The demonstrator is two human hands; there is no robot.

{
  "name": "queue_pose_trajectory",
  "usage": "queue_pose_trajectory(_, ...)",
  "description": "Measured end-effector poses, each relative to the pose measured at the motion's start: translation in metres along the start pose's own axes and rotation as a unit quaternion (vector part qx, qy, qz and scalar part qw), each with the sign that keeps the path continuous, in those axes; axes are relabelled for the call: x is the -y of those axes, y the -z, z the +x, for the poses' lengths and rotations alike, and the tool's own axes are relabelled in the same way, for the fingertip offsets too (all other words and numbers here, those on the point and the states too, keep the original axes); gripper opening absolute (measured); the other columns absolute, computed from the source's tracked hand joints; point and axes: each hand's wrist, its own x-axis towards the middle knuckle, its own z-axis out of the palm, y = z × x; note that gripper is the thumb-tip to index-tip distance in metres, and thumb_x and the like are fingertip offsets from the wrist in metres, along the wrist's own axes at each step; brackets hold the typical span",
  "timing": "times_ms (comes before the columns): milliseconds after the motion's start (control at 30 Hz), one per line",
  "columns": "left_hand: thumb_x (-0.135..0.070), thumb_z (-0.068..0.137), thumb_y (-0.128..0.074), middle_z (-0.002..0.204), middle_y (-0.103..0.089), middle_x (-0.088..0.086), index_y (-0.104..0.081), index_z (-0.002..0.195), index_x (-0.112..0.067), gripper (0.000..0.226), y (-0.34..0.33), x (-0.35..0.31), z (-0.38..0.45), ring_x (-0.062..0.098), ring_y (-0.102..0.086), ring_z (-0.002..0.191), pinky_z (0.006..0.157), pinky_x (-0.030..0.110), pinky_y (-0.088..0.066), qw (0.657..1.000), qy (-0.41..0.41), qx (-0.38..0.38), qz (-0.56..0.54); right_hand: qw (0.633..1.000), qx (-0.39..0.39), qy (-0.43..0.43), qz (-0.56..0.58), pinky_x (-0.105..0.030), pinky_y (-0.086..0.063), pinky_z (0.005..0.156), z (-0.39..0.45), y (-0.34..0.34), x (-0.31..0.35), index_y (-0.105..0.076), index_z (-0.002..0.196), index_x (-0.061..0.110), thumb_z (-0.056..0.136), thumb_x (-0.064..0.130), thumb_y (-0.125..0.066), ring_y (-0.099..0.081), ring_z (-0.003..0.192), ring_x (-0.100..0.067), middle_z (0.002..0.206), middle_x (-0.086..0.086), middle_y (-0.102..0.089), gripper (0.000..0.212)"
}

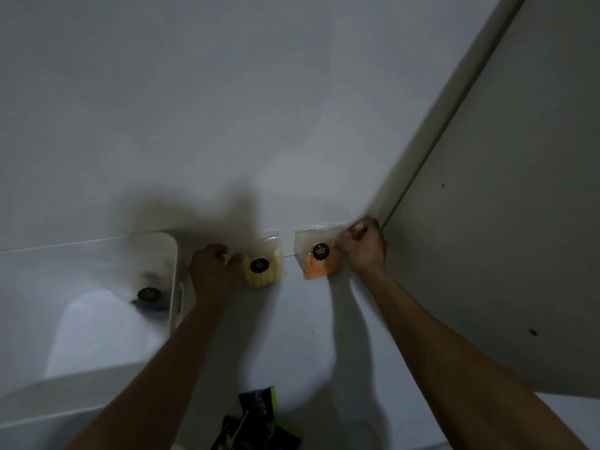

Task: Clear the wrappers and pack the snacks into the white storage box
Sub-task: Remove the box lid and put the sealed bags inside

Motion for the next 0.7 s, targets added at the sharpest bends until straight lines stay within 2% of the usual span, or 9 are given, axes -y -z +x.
queue_pose_trajectory(33,-0.024,0.081,-0.075,0.098,-0.072,0.013,-0.072,0.102,-0.006,0.028,-0.002,0.002,0.001,0.031,-0.066,0.094,0.077,0.025,-0.041,1.000,-0.010,-0.003,0.001,1.000,0.010,0.012,-0.001,-0.012,-0.043,0.059,0.000,0.000,0.000,-0.053,0.093,0.010,0.065,0.004,-0.082,-0.055,0.070,-0.013,0.079,0.003,-0.062,0.040)
queue_pose_trajectory(100,-0.023,0.080,-0.075,0.096,-0.073,0.013,-0.074,0.095,-0.007,0.022,-0.005,0.005,0.002,0.032,-0.066,0.094,0.077,0.027,-0.042,0.999,-0.035,-0.005,0.022,0.999,0.017,0.032,-0.013,-0.018,-0.046,0.064,0.000,-0.002,0.000,-0.054,0.093,0.014,0.064,0.006,-0.084,-0.057,0.074,-0.014,0.085,-0.001,-0.065,0.042)
queue_pose_trajectory(200,-0.022,0.080,-0.074,0.096,-0.072,0.014,-0.074,0.094,-0.008,0.020,-0.007,0.005,0.001,0.032,-0.065,0.095,0.080,0.028,-0.042,0.997,-0.063,-0.007,0.042,0.994,-0.004,0.073,-0.081,-0.027,-0.048,0.068,-0.005,-0.005,0.003,-0.056,0.093,0.024,0.070,0.016,-0.077,-0.059,0.081,-0.015,0.090,0.004,-0.065,0.032)
queue_pose_trajectory(267,-0.024,0.080,-0.074,0.097,-0.071,0.014,-0.074,0.095,-0.010,0.020,-0.007,0.003,0.000,0.031,-0.064,0.095,0.082,0.029,-0.042,0.996,-0.073,-0.009,0.046,0.977,-0.024,0.139,-0.159,-0.029,-0.045,0.067,-0.008,-0.006,0.006,-0.059,0.097,0.027,0.076,0.016,-0.069,-0.056,0.090,-0.017,0.094,0.004,-0.062,0.025)
queue_pose_trajectory(333,-0.026,0.080,-0.074,0.098,-0.068,0.013,-0.073,0.095,-0.013,0.020,-0.007,0.002,0.001,0.029,-0.064,0.094,0.084,0.030,-0.043,0.996,-0.081,-0.003,0.048,0.948,-0.031,0.207,-0.240,-0.031,-0.045,0.070,-0.008,-0.008,0.008,-0.063,0.103,0.023,0.083,0.014,-0.065,-0.053,0.100,-0.021,0.100,0.000,-0.061,0.022)
queue_pose_trajectory(400,-0.027,0.081,-0.073,0.096,-0.065,0.011,-0.072,0.092,-0.016,0.016,-0.008,0.000,0.002,0.029,-0.063,0.093,0.086,0.036,-0.047,0.993,-0.102,0.004,0.056,0.922,-0.029,0.241,-0.302,-0.035,-0.047,0.072,-0.004,-0.009,0.008,-0.067,0.105,0.020,0.086,0.014,-0.063,-0.053,0.105,-0.025,0.105,-0.004,-0.062,0.020)
queue_pose_trajectory(467,-0.026,0.080,-0.073,0.094,-0.063,0.009,-0.071,0.089,-0.018,0.012,-0.007,-0.002,0.003,0.028,-0.061,0.091,0.085,0.039,-0.049,0.991,-0.116,0.016,0.057,0.904,-0.035,0.263,-0.335,-0.036,-0.048,0.072,0.000,-0.011,0.008,-0.070,0.103,0.019,0.088,0.015,-0.062,-0.055,0.103,-0.027,0.105,-0.005,-0.063,0.017)
queue_pose_trajectory(567,-0.021,0.082,-0.073,0.091,-0.064,0.012,-0.073,0.085,-0.013,0.009,-0.006,-0.004,0.004,0.029,-0.061,0.090,0.079,0.027,-0.041,0.987,-0.142,0.036,0.071,0.878,-0.049,0.304,-0.367,-0.038,-0.050,0.066,0.003,-0.011,0.007,-0.072,0.093,0.020,0.089,0.018,-0.063,-0.057,0.096,-0.029,0.097,-0.004,-0.063,0.011)
queue_pose_trajectory(700,-0.019,0.083,-0.073,0.089,-0.067,0.015,-0.075,0.085,-0.010,0.009,-0.001,-0.008,0.000,0.031,-0.062,0.086,0.075,0.029,-0.039,0.982,-0.164,0.044,0.083,0.849,-0.029,0.337,-0.407,-0.038,-0.051,0.064,0.005,-0.005,0.008,-0.074,0.092,0.020,0.090,0.020,-0.062,-0.057,0.096,-0.029,0.098,-0.004,-0.063,0.012)
